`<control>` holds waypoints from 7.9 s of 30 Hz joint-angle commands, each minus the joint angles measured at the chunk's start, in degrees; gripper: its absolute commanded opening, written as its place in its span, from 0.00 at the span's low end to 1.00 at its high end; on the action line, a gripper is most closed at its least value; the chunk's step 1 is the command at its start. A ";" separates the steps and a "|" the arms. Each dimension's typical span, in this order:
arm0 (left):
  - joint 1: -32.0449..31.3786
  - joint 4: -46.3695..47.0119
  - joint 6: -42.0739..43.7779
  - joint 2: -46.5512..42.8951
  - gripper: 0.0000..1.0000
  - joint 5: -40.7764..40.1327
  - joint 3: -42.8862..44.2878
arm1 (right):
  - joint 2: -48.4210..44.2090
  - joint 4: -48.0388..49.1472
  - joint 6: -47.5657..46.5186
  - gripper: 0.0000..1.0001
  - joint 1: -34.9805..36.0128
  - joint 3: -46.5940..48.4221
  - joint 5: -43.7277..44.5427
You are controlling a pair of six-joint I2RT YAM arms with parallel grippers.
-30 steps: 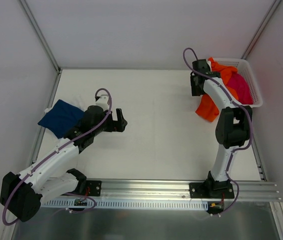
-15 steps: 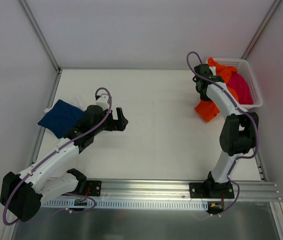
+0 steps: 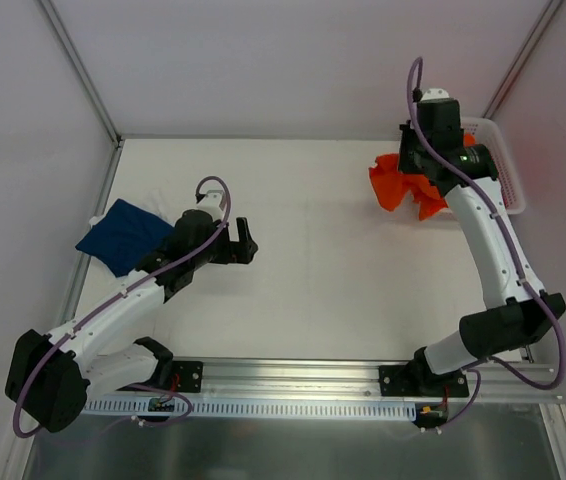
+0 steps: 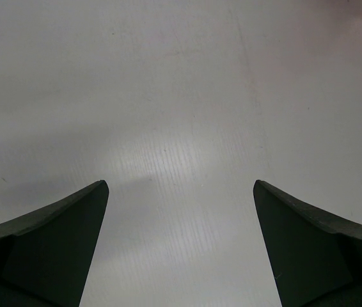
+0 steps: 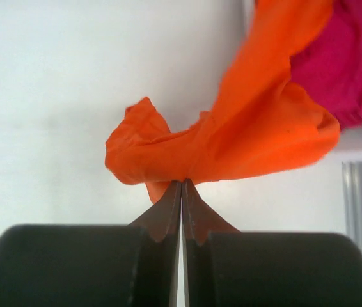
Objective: Fold and stack the t-shirts
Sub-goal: Grab crumpled tshirt from bin with the right arm, then move the tshirt to the center of the board, then flatten out the tshirt
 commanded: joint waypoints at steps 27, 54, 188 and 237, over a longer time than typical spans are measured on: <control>1.10 4.20 -4.50 1.87 0.99 -1.12 -0.42 | 22.02 67.39 81.36 0.01 -3.40 45.06 -80.42; 1.36 1.48 -6.88 1.59 0.99 -1.91 -0.25 | -16.93 2.62 15.23 0.01 -3.75 -32.38 1.04; -0.13 -13.46 -1.25 -14.48 0.00 -7.54 29.64 | -34.50 -0.46 2.14 0.01 4.34 -7.26 -0.60; -3.03 4.47 5.34 68.92 0.40 10.23 79.38 | -39.08 -3.36 16.38 0.20 4.42 -36.69 19.07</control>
